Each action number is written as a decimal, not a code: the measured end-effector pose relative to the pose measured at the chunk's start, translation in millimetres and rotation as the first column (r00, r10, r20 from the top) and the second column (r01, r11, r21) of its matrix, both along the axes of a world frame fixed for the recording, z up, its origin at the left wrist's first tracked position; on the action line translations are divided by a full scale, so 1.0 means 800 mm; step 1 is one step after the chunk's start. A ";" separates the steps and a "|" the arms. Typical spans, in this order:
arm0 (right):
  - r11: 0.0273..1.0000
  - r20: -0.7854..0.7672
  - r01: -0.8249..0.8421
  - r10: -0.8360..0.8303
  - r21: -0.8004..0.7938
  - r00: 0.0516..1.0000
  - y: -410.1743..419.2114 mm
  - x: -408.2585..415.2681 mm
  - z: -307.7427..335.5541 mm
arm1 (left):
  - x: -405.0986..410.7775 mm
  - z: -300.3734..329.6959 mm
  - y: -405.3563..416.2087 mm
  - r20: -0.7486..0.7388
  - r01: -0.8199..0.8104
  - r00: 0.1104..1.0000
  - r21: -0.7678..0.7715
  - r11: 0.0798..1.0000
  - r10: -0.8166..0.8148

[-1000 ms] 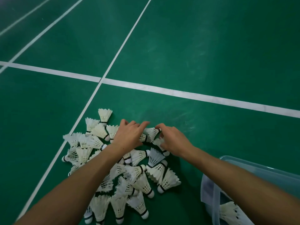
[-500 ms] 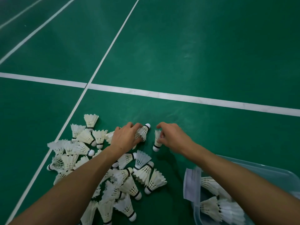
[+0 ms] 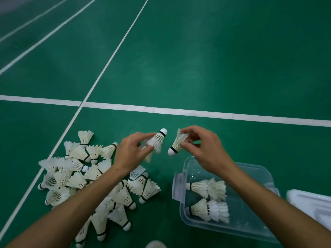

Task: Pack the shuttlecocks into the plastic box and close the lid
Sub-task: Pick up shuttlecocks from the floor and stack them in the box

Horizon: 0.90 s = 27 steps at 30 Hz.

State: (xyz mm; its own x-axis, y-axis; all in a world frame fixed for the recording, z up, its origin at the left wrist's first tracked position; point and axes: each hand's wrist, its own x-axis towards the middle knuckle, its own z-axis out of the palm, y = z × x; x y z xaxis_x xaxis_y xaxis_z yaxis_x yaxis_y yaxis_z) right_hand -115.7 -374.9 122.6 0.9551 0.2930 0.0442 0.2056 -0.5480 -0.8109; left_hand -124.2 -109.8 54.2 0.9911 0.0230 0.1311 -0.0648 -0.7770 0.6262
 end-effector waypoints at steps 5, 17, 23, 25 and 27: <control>0.968 -0.079 0.209 -0.199 0.138 0.977 -0.084 -0.046 0.011 | -0.039 0.057 -0.070 0.014 0.131 0.991 -0.200 0.971 -0.131; 0.909 -0.102 0.414 -0.417 -0.057 0.903 -0.192 -0.125 -0.053 | -0.061 0.034 -0.218 -0.065 0.246 0.955 -0.362 0.899 -0.288; 0.846 0.075 0.417 -0.417 -0.331 0.906 -0.196 -0.143 -0.067 | -0.068 0.026 -0.246 -0.172 0.148 0.954 -0.444 0.884 -0.246; 0.819 0.117 0.433 -0.422 -0.377 0.899 -0.192 -0.143 -0.072 | -0.069 0.026 -0.255 -0.218 0.108 0.945 -0.493 0.863 -0.243; 0.803 0.119 0.429 -0.419 -0.415 0.900 -0.189 -0.140 -0.077 | -0.072 0.026 -0.264 -0.267 0.057 0.934 -0.541 0.839 -0.236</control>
